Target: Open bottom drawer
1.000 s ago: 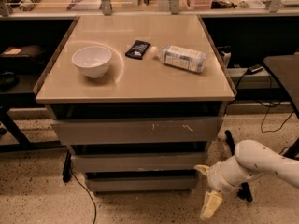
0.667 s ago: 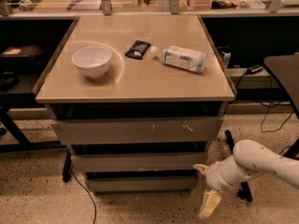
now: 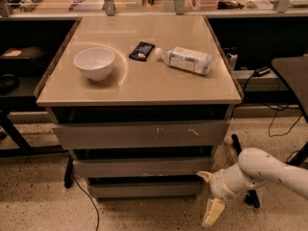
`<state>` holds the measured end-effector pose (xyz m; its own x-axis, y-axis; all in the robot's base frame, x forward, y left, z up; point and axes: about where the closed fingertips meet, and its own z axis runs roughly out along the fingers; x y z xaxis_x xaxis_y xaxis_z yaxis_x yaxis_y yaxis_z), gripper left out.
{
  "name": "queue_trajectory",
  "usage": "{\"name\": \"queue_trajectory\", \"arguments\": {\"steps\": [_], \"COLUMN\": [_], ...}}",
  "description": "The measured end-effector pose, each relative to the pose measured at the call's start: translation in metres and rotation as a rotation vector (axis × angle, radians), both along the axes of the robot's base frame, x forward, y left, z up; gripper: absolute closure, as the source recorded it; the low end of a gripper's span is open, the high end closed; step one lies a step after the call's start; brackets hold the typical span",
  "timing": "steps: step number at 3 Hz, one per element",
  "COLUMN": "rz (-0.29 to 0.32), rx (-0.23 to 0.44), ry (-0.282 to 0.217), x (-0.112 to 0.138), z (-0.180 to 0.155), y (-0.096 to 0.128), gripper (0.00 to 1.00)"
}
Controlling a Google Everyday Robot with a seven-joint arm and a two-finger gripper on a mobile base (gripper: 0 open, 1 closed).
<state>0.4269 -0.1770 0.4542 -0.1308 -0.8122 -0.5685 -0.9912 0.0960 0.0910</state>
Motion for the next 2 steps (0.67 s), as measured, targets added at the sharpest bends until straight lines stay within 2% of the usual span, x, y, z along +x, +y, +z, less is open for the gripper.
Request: {"name": "queue_trajectory", "arguments": {"steps": [1, 2], "rz": [-0.055, -0.101], "rx": [0.038, 0.039], "ry": [-0.028, -0.101], "x": [0.015, 0.02], "z": [-0.043, -0.078], "y": [0.007, 0.016], "gripper": [0.0, 0.0]}}
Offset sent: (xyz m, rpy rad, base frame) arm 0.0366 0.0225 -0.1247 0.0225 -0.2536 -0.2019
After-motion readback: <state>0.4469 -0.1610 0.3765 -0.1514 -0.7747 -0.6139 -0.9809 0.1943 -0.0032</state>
